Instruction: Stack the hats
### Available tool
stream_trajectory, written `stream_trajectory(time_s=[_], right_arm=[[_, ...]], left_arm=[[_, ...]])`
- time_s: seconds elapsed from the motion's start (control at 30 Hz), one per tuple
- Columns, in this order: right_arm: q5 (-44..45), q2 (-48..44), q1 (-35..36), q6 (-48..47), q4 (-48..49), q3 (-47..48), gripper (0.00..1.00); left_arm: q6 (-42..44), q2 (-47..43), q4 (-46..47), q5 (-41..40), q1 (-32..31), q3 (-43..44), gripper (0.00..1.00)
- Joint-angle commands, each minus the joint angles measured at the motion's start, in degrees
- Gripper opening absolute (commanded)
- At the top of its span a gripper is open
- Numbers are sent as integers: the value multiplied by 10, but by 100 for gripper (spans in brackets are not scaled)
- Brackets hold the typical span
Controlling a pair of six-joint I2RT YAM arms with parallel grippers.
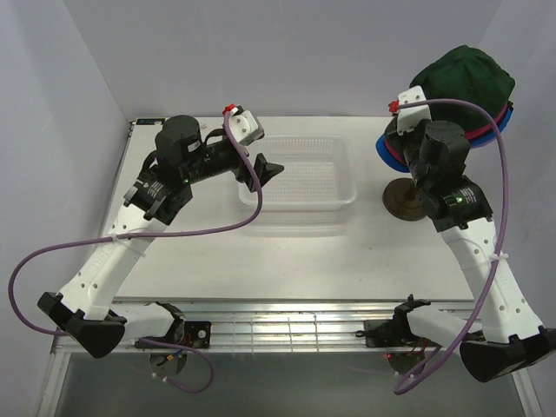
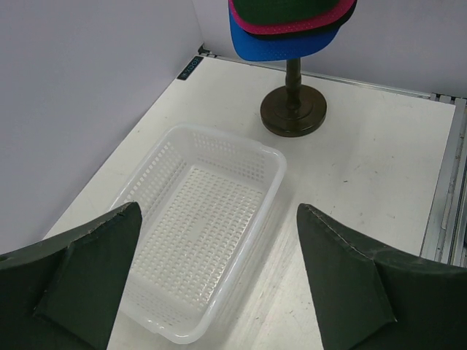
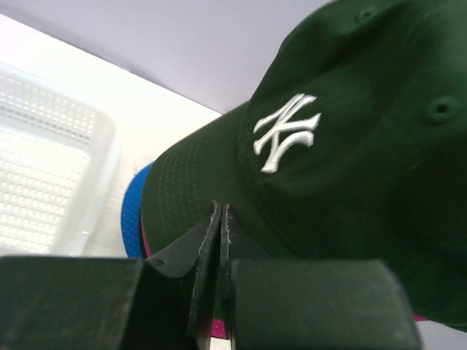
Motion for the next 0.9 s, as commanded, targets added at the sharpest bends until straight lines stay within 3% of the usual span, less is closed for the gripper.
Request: stream_trajectory(time_s=[0.0,0.13,0.23,0.27,0.3,0.47,0.7,0.87], right_arm=[[-80,-8,-6,28,-25,69,8],[-188,-15,-6,56,-2,122,8],[-77,15,-6,71,23,177,8],[15,30,-7,68,22,196,12],[49,59,-10,64,21,234,12],[108,95,-71,83,8,287,8],[41,130,-190,150,-12,298,8],[9,100,-242,174,-10,221,8]], left_arm=[[-1,1,1,-2,-2,15,98],[1,6,-1,0,-2,22,98],[-2,8,0,3,-2,22,98],[-2,8,1,4,-2,21,98],[-3,7,0,4,-2,19,98],[4,1,-6,-3,-2,14,98],[0,4,-4,3,-2,7,98],[3,2,-5,0,-2,8,98]])
